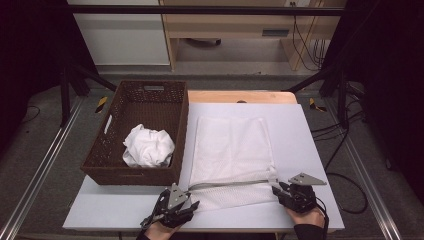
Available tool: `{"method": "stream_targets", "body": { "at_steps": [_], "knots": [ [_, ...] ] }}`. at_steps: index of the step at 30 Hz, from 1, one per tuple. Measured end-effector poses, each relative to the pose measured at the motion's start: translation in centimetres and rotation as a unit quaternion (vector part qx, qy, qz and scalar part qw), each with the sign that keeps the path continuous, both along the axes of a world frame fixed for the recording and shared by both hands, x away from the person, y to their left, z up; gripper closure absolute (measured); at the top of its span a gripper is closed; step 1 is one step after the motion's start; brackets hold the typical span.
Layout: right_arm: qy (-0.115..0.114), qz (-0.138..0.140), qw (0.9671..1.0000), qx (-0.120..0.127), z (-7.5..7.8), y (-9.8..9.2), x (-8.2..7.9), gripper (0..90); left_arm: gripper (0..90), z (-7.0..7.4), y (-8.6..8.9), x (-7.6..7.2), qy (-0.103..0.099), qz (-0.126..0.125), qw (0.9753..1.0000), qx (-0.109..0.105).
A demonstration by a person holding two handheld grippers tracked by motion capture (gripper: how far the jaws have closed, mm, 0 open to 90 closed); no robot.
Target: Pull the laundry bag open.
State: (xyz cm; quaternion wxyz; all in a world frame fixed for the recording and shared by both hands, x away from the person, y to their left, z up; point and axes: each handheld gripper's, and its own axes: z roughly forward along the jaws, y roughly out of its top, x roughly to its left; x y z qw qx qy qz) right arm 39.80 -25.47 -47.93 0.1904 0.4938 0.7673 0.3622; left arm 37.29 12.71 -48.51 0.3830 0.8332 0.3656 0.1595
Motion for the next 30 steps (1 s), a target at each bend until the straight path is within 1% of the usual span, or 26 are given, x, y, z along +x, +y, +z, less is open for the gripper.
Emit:
{"method": "stream_targets", "body": {
  "at_steps": [1,2,3,4,7,8,12,13,14,16,17,18,19,20,21,22,24,26,27,29,30],
  "knots": [
    [0.004,-0.002,1.0,0.0,-0.1,0.0,0.1,66.1,59.0,-0.1,-0.2,-0.1,-0.01,0.002,0.9999,0.005],
    [0.01,-0.003,0.9999,0.001,-0.2,0.1,0.1,68.3,62.8,-0.1,-0.3,-0.1,-0.016,-0.001,0.9998,0.01],
    [0.009,-0.004,1.0,0.0,-0.2,0.1,0.2,70.6,66.5,-0.1,-0.5,-0.1,-0.019,-0.002,0.9997,0.012],
    [0.009,-0.007,0.9999,-0.004,-0.2,0.0,0.2,73.4,70.2,-0.1,-0.5,-0.1,-0.021,-0.001,0.9997,0.013],
    [0.016,-0.009,0.9998,0.002,-0.2,-0.1,0.3,84.4,83.2,-0.1,-0.8,0.1,-0.027,0.001,0.9993,0.026],
    [0.018,-0.007,0.9998,0.004,-0.1,-0.1,0.2,85.5,86.0,-0.1,-0.8,0.1,-0.028,-0.001,0.9993,0.026],
    [0.034,0.001,0.9994,0.009,0.2,-0.2,-0.1,86.9,87.7,0.0,-0.3,0.4,-0.028,-0.01,0.9993,0.024],
    [0.037,0.003,0.9992,0.013,0.3,-0.2,-0.3,86.9,87.7,0.2,0.0,0.5,-0.027,-0.011,0.9992,0.027],
    [0.038,0.007,0.9992,0.012,0.4,-0.3,-0.5,86.9,87.7,0.2,0.2,0.5,-0.03,-0.012,0.9992,0.025],
    [0.048,0.007,0.9987,0.013,0.3,-0.4,-0.9,86.6,87.6,0.3,0.7,0.4,-0.032,-0.015,0.9991,0.022],
    [0.053,0.01,0.9984,0.016,0.2,-0.6,-1.1,86.1,87.5,0.3,0.9,0.4,-0.032,-0.02,0.9991,0.021],
    [0.055,0.009,0.998,0.028,0.2,-0.6,-1.4,85.0,87.4,0.3,1.0,0.4,-0.033,-0.025,0.999,0.015],
    [0.055,0.01,0.998,0.029,0.2,-0.7,-1.5,83.5,87.2,0.2,0.9,0.4,-0.033,-0.023,0.999,0.017],
    [0.053,0.009,0.9982,0.026,0.2,-0.7,-1.5,78.6,87.1,0.2,0.9,0.4,-0.034,-0.026,0.9989,0.019],
    [0.051,0.007,0.9983,0.028,0.4,-0.7,-1.5,72.8,87.0,0.2,0.9,0.4,-0.034,-0.026,0.9989,0.019],
    [0.028,0.008,0.9991,0.031,0.7,-0.6,-1.4,67.1,86.9,0.1,0.7,0.4,-0.037,-0.028,0.9987,0.024],
    [0.007,0.002,0.9995,0.032,1.1,-0.6,-1.2,59.4,86.9,0.0,0.7,0.5,-0.036,-0.028,0.9987,0.025],
    [-0.021,0.002,0.9992,0.034,1.6,-0.5,-0.7,54.9,86.8,-0.1,0.7,0.5,-0.035,-0.028,0.9988,0.021],
    [-0.035,-0.001,0.9988,0.033,1.9,-0.4,-0.3,54.1,86.8,-0.1,0.7,0.5,-0.035,-0.028,0.9988,0.021],
    [-0.044,-0.003,0.9983,0.037,2.2,-0.2,0.7,53.0,86.8,-0.1,0.7,0.5,-0.036,-0.028,0.9987,0.022],
    [-0.049,-0.009,0.998,0.038,2.3,-0.1,1.3,52.1,86.8,-0.1,0.7,0.5,-0.036,-0.029,0.9987,0.02]
  ]
}}
